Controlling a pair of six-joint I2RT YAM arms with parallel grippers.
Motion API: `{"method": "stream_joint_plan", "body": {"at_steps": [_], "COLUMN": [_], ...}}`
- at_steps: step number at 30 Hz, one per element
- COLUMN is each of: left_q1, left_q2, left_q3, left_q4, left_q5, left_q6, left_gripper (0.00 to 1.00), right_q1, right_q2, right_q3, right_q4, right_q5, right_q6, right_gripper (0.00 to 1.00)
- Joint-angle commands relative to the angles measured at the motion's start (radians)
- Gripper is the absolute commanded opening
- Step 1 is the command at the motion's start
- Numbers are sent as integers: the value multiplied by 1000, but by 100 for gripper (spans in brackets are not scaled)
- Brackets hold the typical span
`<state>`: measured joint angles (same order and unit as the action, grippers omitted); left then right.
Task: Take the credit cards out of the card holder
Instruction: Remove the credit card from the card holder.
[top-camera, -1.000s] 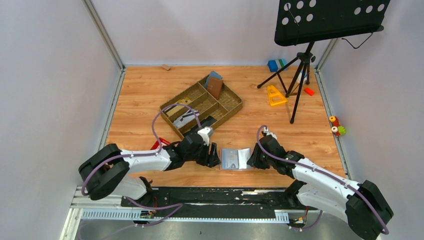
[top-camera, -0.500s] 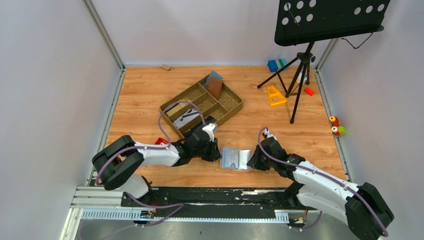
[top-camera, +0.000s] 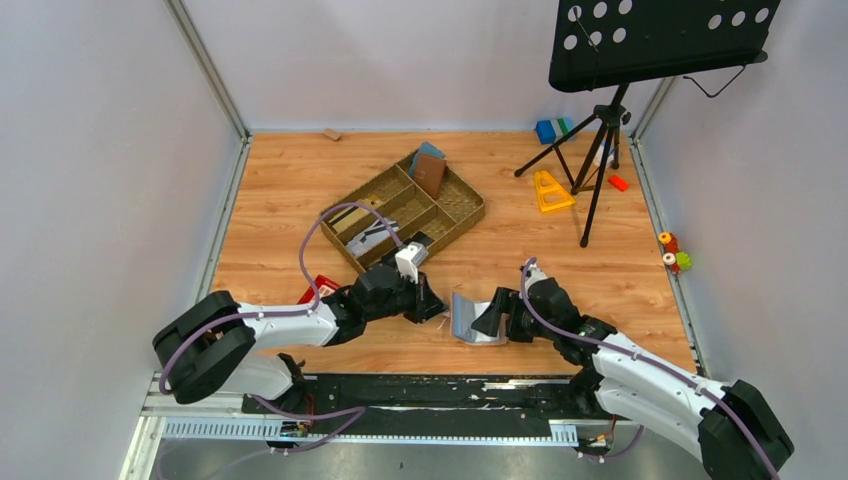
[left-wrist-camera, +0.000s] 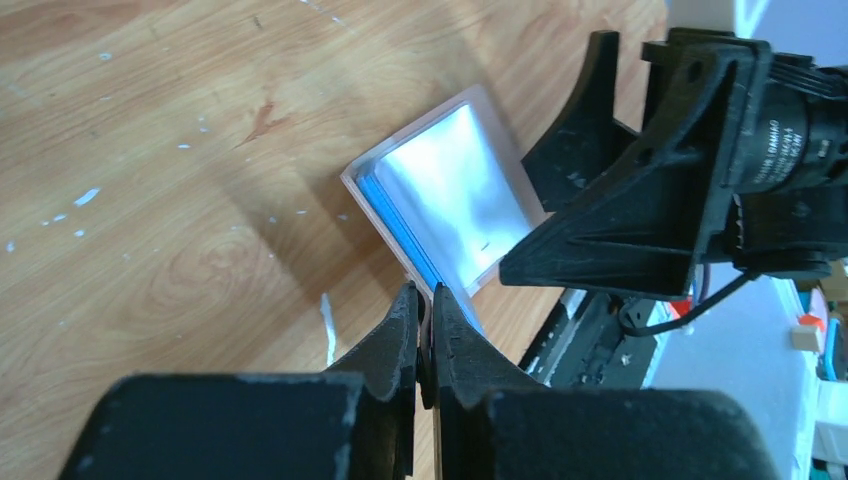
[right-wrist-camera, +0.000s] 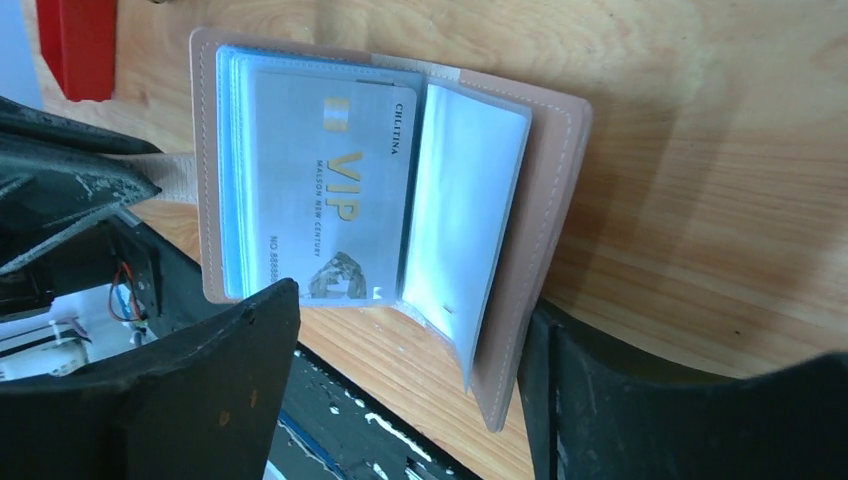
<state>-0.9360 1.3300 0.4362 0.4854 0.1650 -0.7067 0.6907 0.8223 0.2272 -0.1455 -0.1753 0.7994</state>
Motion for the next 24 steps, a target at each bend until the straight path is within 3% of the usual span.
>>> {"method": "stream_joint_plan", "body": {"at_steps": [1, 5, 10, 14, 21, 24], "left_q1": [-4, -4, -4, -4, -6, -6], "left_q2": [-19, -1, 75, 128, 156, 180], "left_q3": [-25, -27, -46, -47, -40, -30], "left_q4": [129, 162, 291, 317, 311, 314], "left_q5": [58, 65, 113, 119, 132, 154], "left_q6": [-31, -44, -90, -115, -118, -128], "left_gripper": [3, 7, 46, 59, 64, 56], "right_q1": [-2, -1, -1, -2, -2, -2], "right_q2": [10, 89, 161, 198, 201, 201], "right_q3": [30, 74, 56, 47, 32, 32], "right_q4": [52, -3, 40, 56, 73, 81], "right_q5": [-18, 5, -16, -28, -34, -37], "right_q6": [10, -5, 11, 15, 22, 25], "right_gripper": [71, 46, 22, 13, 9, 8]}}
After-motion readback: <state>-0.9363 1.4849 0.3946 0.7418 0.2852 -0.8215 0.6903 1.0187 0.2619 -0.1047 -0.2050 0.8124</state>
